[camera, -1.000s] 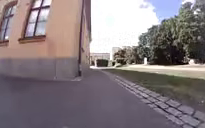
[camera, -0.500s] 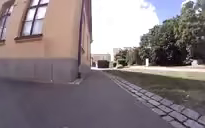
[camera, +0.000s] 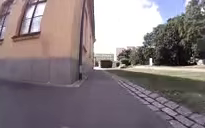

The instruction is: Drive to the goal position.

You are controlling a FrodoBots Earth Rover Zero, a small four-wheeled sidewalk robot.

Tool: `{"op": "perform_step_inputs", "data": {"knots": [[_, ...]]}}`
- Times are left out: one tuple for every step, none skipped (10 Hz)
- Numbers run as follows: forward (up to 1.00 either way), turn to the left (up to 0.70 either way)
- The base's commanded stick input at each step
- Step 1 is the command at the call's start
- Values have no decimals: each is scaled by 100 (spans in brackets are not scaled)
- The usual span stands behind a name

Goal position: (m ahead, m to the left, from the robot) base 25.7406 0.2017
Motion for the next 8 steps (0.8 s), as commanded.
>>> {"op": "perform_step_inputs", "data": {"knots": [[85,0],[85,0],[85,0],[85,0],[85,34],[85,34],[85,0],[85,0]]}}
